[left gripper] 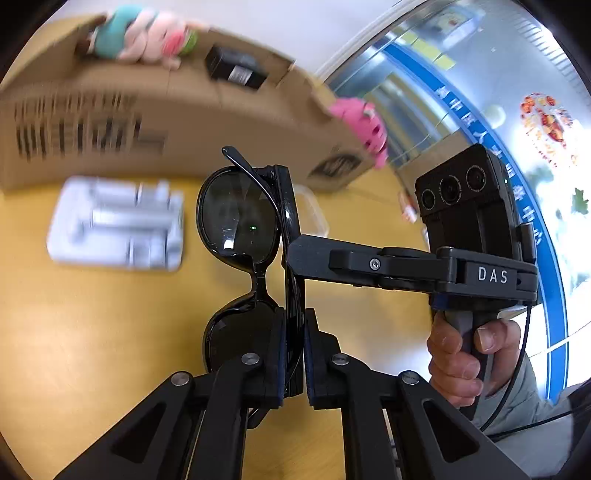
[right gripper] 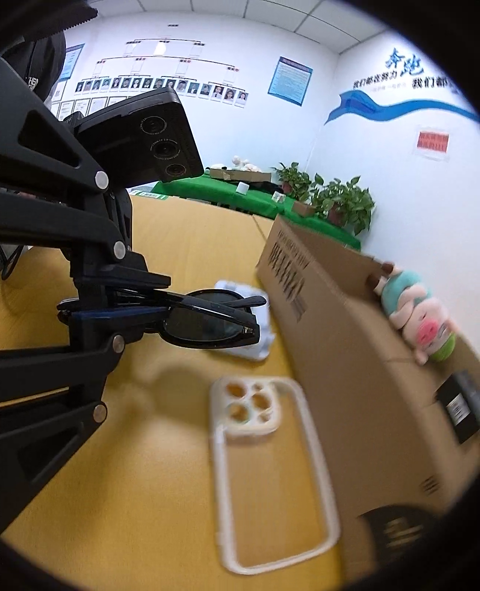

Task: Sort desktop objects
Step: 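Carry the sunglasses with the left gripper over the cardboard box, then lower the sunglasses into the box beside the pig plush and open the left gripper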

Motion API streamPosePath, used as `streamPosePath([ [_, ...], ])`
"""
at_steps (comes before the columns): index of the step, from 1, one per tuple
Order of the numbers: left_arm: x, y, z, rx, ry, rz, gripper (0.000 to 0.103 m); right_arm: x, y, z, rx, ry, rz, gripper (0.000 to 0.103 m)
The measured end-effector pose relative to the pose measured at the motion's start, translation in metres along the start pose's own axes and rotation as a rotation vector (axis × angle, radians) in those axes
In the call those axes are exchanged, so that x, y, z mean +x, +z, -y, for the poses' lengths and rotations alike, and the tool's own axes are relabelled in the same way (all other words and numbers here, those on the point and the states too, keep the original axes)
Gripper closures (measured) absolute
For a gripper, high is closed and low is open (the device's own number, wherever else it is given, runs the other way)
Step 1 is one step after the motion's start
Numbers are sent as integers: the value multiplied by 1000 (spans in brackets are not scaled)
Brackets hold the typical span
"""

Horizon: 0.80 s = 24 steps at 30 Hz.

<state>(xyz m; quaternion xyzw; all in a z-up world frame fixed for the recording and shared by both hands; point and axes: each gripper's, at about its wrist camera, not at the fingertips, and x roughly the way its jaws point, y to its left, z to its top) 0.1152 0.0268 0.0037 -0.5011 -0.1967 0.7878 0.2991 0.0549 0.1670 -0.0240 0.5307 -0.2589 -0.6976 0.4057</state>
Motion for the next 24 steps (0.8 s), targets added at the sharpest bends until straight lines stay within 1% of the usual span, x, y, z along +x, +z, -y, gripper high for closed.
streamPosePath([
  [3,-12,21,8,25,-9,39,96,-10,20,-21,-61,-5,28,95],
  [7,-29,58,11,68,-16,89,96,-18,54,-49,-146,-21,60,95],
  [11,-46,100,3,89,-9,135,96,-21,96,-72,-219,-28,85,95],
  [13,-54,123,-4,89,8,151,96,-17,117,-80,-240,-27,88,95],
  [15,-58,141,-10,85,27,162,96,-9,140,-87,-257,-24,83,95],
  [18,-63,168,-29,65,57,166,96,7,173,-93,-270,-20,65,95],
  [21,-56,190,-53,12,74,145,96,33,203,-89,-254,-16,27,95],
  [24,-43,206,-86,-59,97,111,96,64,225,-76,-220,-21,-19,95],
])
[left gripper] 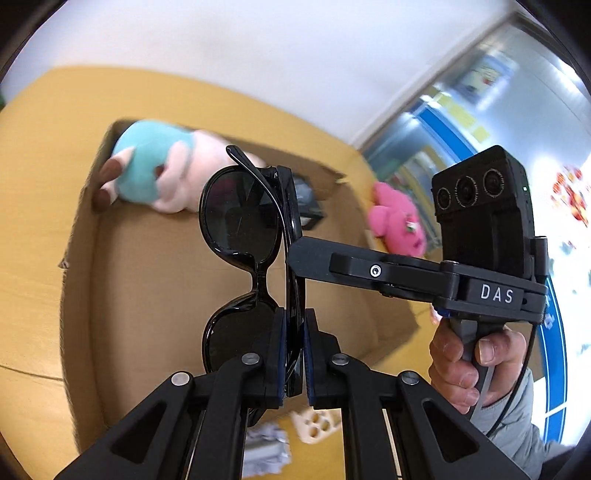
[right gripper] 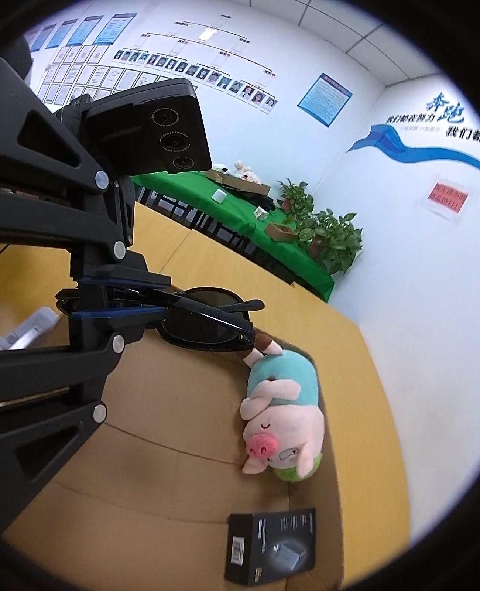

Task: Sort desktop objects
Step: 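Lower the sunglasses into the box beside the pig plush and open the left gripper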

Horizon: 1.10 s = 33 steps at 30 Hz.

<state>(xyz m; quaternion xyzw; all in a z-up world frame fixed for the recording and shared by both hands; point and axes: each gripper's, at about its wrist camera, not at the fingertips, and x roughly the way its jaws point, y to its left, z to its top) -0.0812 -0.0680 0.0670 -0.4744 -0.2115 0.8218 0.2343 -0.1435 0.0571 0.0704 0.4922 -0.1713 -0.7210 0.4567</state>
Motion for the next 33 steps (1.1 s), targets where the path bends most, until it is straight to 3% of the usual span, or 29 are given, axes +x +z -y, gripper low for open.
streamPosePath([
  [10,55,22,-83,-214,143,-143,97,101,24,70,160,24,-160,95],
  [20,77,37,-98,-198,332,-227,96,139,29,98,216,37,-169,94],
  [24,80,35,-97,-184,349,-257,93,143,26,95,200,35,-166,94],
  [28,73,31,-92,-173,363,-261,73,135,26,90,186,19,-163,80],
  [30,60,30,-84,-149,374,-223,69,117,27,81,155,29,-130,60],
  [33,29,26,-69,-86,397,-131,62,75,27,66,108,-3,-51,47],
])
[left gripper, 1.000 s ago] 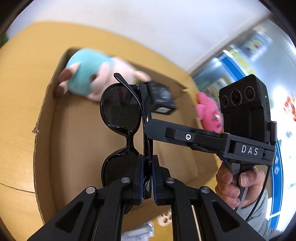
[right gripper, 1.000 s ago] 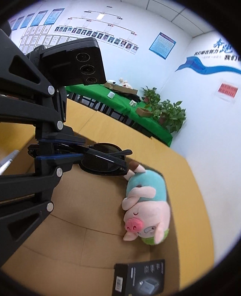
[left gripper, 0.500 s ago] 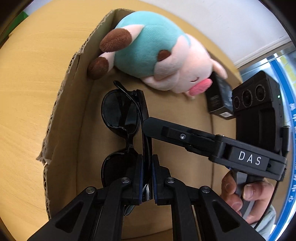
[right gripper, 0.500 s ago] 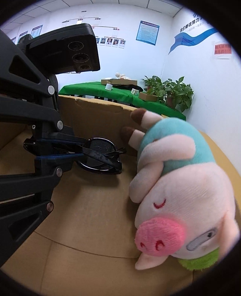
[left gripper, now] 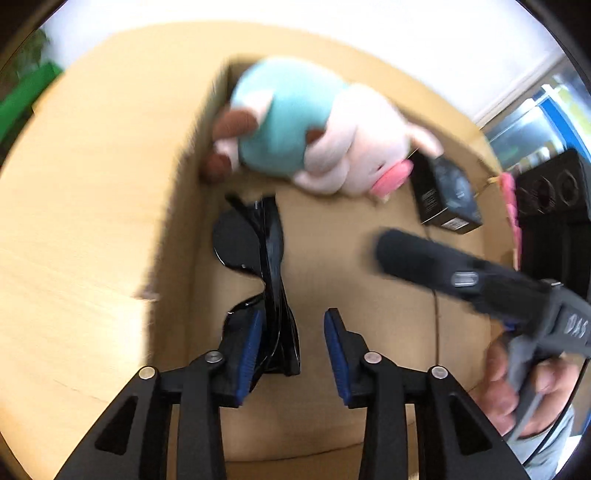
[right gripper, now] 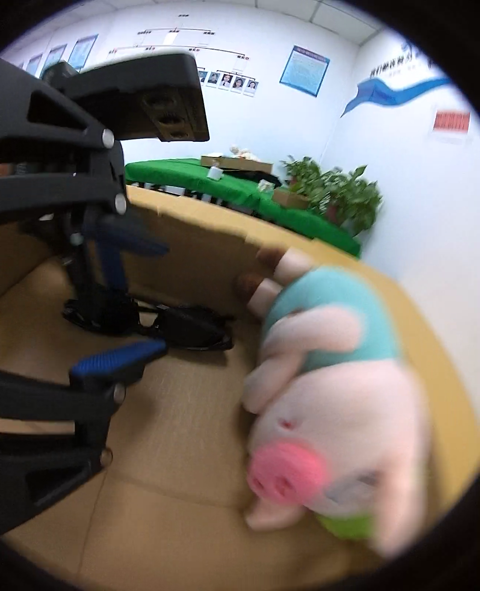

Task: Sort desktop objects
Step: 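Lower the sunglasses into the box beside the pig plush and open the left gripper, then withdraw the left gripper from the box toward the clear phone case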

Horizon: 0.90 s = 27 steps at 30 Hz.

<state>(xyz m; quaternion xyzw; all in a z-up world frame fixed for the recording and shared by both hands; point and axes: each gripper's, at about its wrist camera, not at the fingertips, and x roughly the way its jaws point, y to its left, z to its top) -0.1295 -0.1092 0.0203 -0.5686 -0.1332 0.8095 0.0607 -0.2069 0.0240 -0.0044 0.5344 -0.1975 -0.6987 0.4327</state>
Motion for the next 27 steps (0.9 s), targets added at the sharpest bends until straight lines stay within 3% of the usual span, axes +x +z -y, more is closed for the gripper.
streamPosePath([
  [2,-28,-12,3,45,24,96,49,-40,-11,-17,-58,-94,79,39],
  [4,-50,-27,7,103,47,185,45,-83,-33,-34,-125,-242,160,33],
  [7,-62,-49,9,170,37,244,45,-129,-69,-38,-162,-383,248,25],
  [10,-65,-80,19,219,43,279,44,-167,-117,-15,-144,-478,288,25],
  [13,-45,-96,29,224,71,293,44,-182,-149,11,-106,-666,283,25],
  [15,-34,-100,25,191,58,259,44,-183,-166,27,-56,-770,250,25],
  [16,-27,-101,25,184,69,246,45,-184,-174,37,-34,-787,228,25],
  [18,-25,-109,31,232,118,277,45,-185,-184,27,-126,-827,246,26],
  [27,-30,-115,32,234,122,302,45,-186,-186,27,-131,-840,283,25],
])
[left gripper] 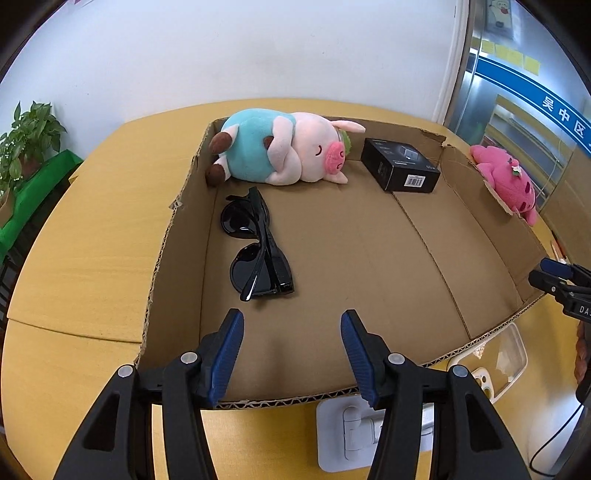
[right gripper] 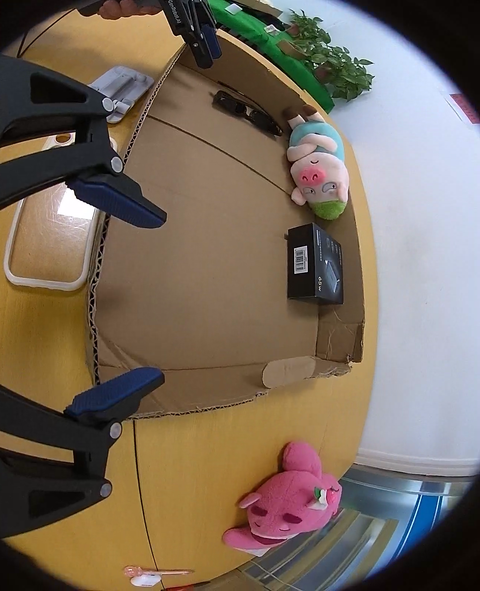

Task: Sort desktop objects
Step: 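Withdraw the left gripper from the box toward the clear phone case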

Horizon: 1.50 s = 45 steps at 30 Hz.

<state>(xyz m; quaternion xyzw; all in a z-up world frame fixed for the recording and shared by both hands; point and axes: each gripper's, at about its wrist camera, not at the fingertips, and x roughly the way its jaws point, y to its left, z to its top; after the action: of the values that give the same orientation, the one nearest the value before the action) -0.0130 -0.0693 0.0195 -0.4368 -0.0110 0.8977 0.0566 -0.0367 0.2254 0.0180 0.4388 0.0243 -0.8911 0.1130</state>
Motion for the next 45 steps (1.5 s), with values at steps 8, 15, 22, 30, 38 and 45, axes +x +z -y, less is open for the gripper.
streamPosePath([
  [8,-37,10,3,-74,18,149,27,-33,-2,-15,-14,-12,84,25],
  [15,-74,9,26,-71,-106,264,92,-55,-3,-34,-63,-14,141,102],
  [22,-73,9,44,-62,-43,275,33,-55,-8,-40,-63,22,121,79],
  [30,-77,-7,60,-96,-185,245,16,-62,-27,-18,-2,100,104,36],
  [38,-36,-38,103,-60,-387,7,16,-16,-73,1,74,291,-141,36],
  [45,19,-52,130,-104,-476,-188,16,7,-79,-2,56,355,-174,36],
])
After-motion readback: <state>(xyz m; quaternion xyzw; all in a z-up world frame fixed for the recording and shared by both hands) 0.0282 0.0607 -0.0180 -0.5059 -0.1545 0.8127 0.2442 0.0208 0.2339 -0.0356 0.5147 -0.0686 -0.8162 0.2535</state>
